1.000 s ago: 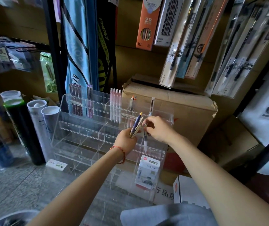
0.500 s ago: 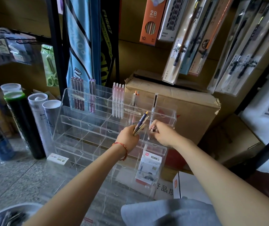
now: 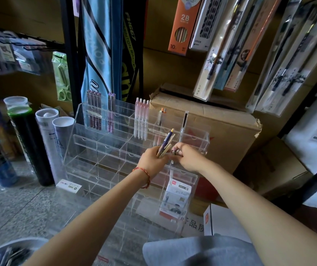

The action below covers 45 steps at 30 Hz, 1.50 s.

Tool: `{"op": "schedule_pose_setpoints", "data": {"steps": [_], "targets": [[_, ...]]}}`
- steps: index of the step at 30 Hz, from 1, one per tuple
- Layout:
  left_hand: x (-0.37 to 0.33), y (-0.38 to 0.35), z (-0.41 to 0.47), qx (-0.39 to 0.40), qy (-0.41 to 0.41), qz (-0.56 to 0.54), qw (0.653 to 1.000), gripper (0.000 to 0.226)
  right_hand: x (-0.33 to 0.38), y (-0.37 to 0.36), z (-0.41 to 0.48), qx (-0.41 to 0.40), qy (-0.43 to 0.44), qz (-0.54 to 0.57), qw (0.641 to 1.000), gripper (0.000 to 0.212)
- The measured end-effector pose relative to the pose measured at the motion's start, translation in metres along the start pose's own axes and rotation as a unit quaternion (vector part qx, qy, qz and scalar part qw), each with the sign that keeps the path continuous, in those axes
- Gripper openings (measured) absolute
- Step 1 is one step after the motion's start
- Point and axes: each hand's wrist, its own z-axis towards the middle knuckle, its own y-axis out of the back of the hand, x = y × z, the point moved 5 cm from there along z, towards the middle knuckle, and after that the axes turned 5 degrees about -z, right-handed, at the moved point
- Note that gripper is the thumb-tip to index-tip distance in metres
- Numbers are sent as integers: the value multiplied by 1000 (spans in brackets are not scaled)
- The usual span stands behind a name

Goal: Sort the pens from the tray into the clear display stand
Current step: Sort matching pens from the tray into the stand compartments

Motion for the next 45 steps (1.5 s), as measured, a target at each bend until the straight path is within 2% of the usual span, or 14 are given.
{"op": "schedule_pose_setpoints", "data": {"steps": [2, 6, 11, 16, 21, 24, 26, 28, 32, 35, 37, 38, 41, 45], "targets": [[-1, 4, -4, -30, 7, -46, 998, 19, -3, 7, -3, 2, -3, 12, 1000, 24], [-3, 8, -7, -71, 37, -140, 987, 29, 7, 47, -13, -122, 11, 117, 985, 30], [-7, -5, -18, 14, 94, -235, 967, 25, 35, 50, -32, -18, 31, 273, 961, 22], [-11, -14, -21, 75, 144, -339, 927, 23, 31, 44, -33, 9, 19, 402, 915, 29], [-10, -16, -23, 123, 170, -351, 913, 32, 25, 37, -37, 28, 6, 438, 898, 7], [-7, -16, -25, 130, 195, -333, 913, 37, 20, 42, -32, -40, -6, 438, 898, 9], [-4, -17, -25, 125, 202, -315, 919, 36, 13, 51, -29, -89, -9, 486, 869, 10], [-4, -19, -24, 120, 201, -325, 916, 34, 12, 52, -29, -71, -2, 511, 856, 6], [-10, -21, -18, 90, 181, -342, 918, 34, 20, 40, -31, 11, 13, 452, 892, 5], [-9, -13, -12, -13, 123, -253, 960, 23, 19, 69, -34, -156, 37, 414, 896, 1], [-7, -6, -10, -72, 72, -179, 979, 18, 19, 96, -43, -316, 84, 287, 900, 5], [-7, -4, -9, -76, 50, -151, 984, 19, 22, 101, -45, -354, 118, 219, 902, 10], [-9, -6, -9, -30, 14, -113, 993, 17, 29, 78, -37, -270, 157, 109, 944, 17], [-5, -17, -7, 19, 43, -111, 993, 15, 10, 54, -27, -217, 116, 111, 963, 30]]}}
